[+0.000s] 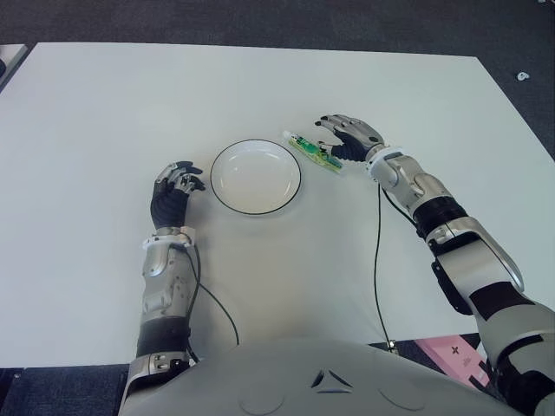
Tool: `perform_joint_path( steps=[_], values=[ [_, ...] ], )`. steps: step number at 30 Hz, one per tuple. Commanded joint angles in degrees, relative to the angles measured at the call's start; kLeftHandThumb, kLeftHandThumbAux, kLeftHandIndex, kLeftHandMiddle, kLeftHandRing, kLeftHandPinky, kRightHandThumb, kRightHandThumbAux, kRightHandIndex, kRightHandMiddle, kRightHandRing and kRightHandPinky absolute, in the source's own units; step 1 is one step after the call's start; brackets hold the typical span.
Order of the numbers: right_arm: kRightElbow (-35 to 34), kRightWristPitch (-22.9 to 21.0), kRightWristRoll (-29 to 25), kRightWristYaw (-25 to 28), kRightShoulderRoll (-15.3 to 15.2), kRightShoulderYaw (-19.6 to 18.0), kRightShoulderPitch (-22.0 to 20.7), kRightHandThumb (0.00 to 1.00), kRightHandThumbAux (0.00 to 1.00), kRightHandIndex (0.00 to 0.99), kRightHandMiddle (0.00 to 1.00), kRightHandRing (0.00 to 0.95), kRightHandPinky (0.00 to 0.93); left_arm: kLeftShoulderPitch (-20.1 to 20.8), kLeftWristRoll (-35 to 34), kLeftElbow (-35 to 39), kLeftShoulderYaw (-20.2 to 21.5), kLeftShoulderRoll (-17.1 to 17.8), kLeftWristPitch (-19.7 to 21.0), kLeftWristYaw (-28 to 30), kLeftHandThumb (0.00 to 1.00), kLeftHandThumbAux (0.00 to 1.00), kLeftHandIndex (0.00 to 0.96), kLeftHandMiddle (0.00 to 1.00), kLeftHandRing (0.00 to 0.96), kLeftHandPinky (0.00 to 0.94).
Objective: Put the toothpaste on the table into the plate.
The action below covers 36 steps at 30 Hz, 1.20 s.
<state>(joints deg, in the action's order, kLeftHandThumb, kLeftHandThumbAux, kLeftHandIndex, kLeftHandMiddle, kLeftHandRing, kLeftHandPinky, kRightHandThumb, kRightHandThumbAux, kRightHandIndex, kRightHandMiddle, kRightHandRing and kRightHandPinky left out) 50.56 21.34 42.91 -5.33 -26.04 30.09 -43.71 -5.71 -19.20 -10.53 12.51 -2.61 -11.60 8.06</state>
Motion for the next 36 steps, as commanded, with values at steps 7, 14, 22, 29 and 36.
perform_joint_path(
  steps=[7, 14, 22, 29, 36],
  values=[
    [7.61, -0.71, 1.37, -0.39, 4.50, 2.53, -1.83, 0.606, 0.159, 0.000, 0.000, 0.000, 0.000, -3.90, 0.53, -2.99, 0.03, -1.30, 5.00, -2.26, 0.836, 0.678, 0.407, 0.491, 0.591, 0.549],
    [15.06, -2.63, 1.38, -1.11, 8.22, 3.69, -2.99, 0.615, 0.157, 0.000, 0.000, 0.000, 0.000, -4.30, 0.89, -2.51, -0.21, -1.22, 5.03, -2.65, 0.837, 0.678, 0.407, 0.491, 0.589, 0.550],
    [19.92, -6.54, 1.63, -0.94, 12.29, 5.13, -2.63, 0.619, 0.150, 0.000, 0.000, 0.000, 0.000, -5.00, 0.90, -2.33, -0.43, -1.16, 3.44, -1.60, 0.837, 0.677, 0.410, 0.489, 0.590, 0.550],
    [22.20, -9.41, 1.15, 0.59, 14.37, 5.63, -2.52, 0.610, 0.147, 0.000, 0.000, 0.000, 0.000, -5.11, 0.88, -2.57, -0.25, -1.34, 3.40, -2.23, 0.837, 0.678, 0.409, 0.490, 0.591, 0.555],
    [23.32, -11.97, 0.06, 1.09, 15.83, 5.29, -2.00, 0.597, 0.145, 0.000, 0.000, 0.000, 0.000, -5.51, 1.02, -2.33, -0.24, -1.30, 3.18, -2.28, 0.837, 0.678, 0.408, 0.489, 0.585, 0.547]
  ],
)
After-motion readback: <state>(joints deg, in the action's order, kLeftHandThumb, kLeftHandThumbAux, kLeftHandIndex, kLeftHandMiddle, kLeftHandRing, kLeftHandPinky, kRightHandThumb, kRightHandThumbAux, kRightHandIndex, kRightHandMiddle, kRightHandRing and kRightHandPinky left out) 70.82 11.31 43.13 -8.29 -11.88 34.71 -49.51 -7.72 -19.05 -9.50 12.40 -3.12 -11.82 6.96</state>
